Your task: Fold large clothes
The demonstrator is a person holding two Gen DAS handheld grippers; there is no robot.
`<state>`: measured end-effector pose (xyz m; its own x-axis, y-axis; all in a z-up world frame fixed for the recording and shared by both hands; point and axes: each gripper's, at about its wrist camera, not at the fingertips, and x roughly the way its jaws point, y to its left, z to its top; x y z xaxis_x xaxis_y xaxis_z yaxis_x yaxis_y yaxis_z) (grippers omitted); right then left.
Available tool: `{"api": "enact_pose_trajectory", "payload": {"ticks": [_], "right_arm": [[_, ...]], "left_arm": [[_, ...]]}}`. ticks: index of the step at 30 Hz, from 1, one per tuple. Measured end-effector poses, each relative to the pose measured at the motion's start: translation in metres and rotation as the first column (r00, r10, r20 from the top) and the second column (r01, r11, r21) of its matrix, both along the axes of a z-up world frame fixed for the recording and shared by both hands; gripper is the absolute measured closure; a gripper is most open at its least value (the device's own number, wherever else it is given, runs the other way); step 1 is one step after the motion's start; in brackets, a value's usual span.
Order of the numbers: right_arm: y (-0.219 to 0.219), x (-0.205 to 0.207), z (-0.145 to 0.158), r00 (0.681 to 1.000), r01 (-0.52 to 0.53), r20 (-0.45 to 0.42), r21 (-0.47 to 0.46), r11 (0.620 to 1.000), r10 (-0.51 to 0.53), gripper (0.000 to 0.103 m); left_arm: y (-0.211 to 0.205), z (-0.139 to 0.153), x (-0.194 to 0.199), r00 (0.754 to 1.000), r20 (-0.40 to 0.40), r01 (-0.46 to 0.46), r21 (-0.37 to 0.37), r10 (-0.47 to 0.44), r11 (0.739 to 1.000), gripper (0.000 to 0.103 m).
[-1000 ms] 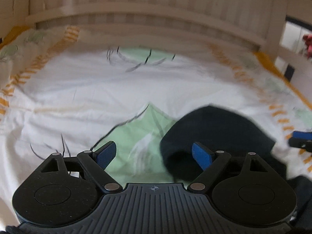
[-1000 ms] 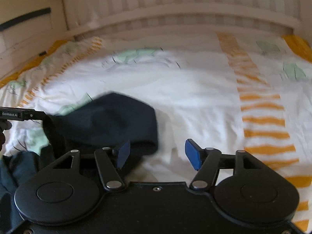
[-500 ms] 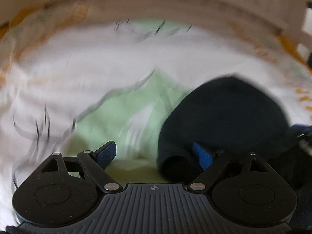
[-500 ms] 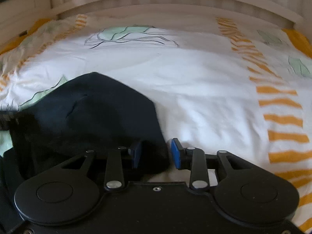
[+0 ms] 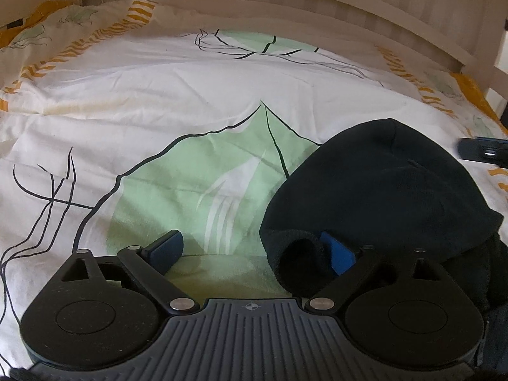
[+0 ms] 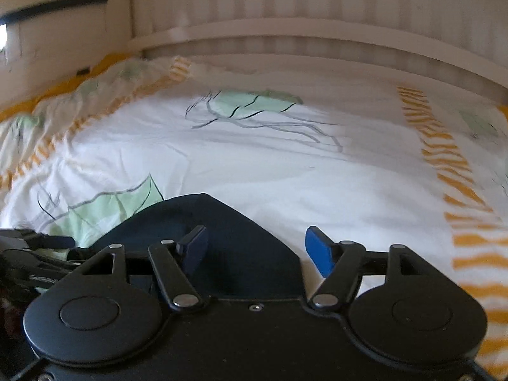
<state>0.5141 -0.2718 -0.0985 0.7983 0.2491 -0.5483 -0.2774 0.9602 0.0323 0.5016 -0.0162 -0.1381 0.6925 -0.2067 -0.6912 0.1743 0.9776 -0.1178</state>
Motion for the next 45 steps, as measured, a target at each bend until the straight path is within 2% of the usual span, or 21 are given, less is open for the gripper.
{"api": "enact_pose_trajectory", "payload": {"ticks": [5,9,11,12,13,15,18,22,27,31,35,39,41,42,45], "right_arm": [[0.022,0.033,-0.016,0.999,-0.044,-0.013,-0.020,0.999,0.044,0.030],[0.041,0.042,-0.024,0.996,-0.090,-0.028,-0.038,0.995,0.089,0.030],[0.048,0.046,-0.028,0.994,-0.103,-0.041,-0.055,0.993,0.101,0.045],[0.049,0.048,-0.029,0.993,-0.108,-0.056,-0.050,0.993,0.105,0.073],[0.049,0.048,-0.028,0.991,-0.114,-0.069,-0.034,0.993,0.111,0.080],[0.051,0.040,-0.021,0.993,-0.111,-0.040,-0.045,0.993,0.109,0.085],[0.051,0.017,-0.002,0.992,-0.116,0.049,-0.071,0.991,0.119,0.086],[0.043,-0.030,0.031,0.970,-0.137,0.188,-0.104,0.985,0.155,0.086],[0.035,-0.114,0.057,0.923,-0.172,0.323,-0.143,0.975,0.210,0.086],[0.034,-0.194,0.056,0.873,-0.198,0.401,-0.225,0.954,0.276,0.086],[0.046,-0.266,0.032,0.837,-0.243,0.395,-0.353,0.904,0.379,0.086],[0.058,-0.318,0.006,0.832,-0.317,0.310,-0.415,0.853,0.460,0.085],[0.062,-0.330,-0.002,0.849,-0.346,0.257,-0.389,0.854,0.461,0.084],[0.062,-0.333,-0.004,0.860,-0.363,0.224,-0.364,0.858,0.459,0.079],[0.057,-0.334,-0.006,0.902,-0.379,0.115,-0.254,0.890,0.416,0.075]], "left_arm": [[-0.002,-0.001,-0.003,1.000,0.014,-0.002,0.000,0.002,1.000,0.007],[-0.002,-0.001,-0.003,1.000,0.015,-0.003,-0.003,0.003,1.000,0.007],[-0.003,0.000,-0.004,1.000,0.015,-0.004,-0.001,0.004,1.000,0.007],[-0.003,0.002,-0.003,1.000,0.012,-0.005,0.002,0.005,1.000,0.007],[-0.002,0.004,-0.003,1.000,0.007,-0.006,0.003,0.006,1.000,0.008],[0.001,0.015,-0.006,1.000,0.001,-0.019,-0.016,0.019,1.000,0.009],[0.004,0.039,-0.025,0.999,0.042,0.010,-0.086,-0.007,0.996,0.010],[-0.006,0.062,-0.055,0.992,0.067,0.111,-0.143,-0.103,0.983,0.009],[-0.023,0.061,-0.084,0.984,0.030,0.179,-0.145,-0.176,0.973,0.009],[-0.017,0.051,-0.109,0.986,-0.012,0.161,-0.169,-0.166,0.972,0.010],[-0.004,0.043,-0.138,0.988,-0.047,0.136,-0.174,-0.147,0.975,0.010],[0.007,0.037,-0.167,0.987,-0.076,0.132,-0.144,-0.144,0.981,0.010],[0.012,0.035,-0.182,0.985,-0.077,0.141,-0.127,-0.151,0.982,0.010],[0.013,0.037,-0.189,0.985,-0.068,0.148,-0.116,-0.157,0.982,0.010],[0.017,0.044,-0.205,0.981,-0.063,0.179,-0.078,-0.184,0.981,0.009]]}}
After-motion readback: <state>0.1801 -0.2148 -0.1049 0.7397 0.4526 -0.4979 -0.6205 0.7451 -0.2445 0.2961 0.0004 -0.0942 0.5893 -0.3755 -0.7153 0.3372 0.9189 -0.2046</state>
